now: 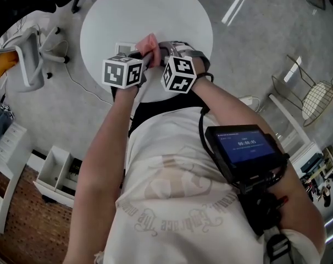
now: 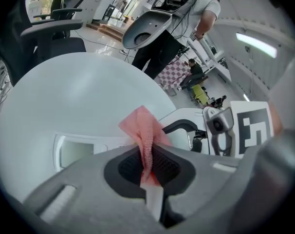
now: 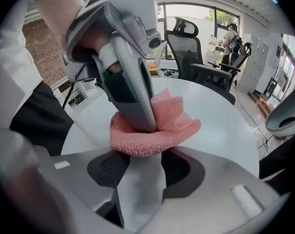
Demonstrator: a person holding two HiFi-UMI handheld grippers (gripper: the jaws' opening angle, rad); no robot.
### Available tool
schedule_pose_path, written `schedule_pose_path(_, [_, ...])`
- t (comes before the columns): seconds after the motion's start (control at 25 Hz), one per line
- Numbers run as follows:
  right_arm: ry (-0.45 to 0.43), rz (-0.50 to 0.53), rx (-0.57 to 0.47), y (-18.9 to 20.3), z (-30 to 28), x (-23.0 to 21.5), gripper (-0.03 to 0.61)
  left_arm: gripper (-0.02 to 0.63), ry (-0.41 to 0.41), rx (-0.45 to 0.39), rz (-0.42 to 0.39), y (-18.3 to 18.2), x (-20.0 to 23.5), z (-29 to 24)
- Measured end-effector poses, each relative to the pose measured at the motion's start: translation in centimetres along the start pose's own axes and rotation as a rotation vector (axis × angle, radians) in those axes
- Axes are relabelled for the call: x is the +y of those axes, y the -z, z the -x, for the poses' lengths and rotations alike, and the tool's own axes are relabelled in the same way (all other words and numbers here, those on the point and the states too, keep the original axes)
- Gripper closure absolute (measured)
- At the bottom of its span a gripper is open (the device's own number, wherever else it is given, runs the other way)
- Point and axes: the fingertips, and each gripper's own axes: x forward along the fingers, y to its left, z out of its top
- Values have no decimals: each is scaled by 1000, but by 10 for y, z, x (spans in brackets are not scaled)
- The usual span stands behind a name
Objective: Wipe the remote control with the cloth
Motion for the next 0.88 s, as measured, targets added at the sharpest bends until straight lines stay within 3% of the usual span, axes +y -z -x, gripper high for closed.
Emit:
schedule_pose_path(0.6, [-35,15,-5,-7,1,-1,370,597,-28,-130,237,2,53,39])
schedule_pose_path(0.88, [-45,19,-5,-9,3,-4,370,597,-121,-154,308,6,100,67])
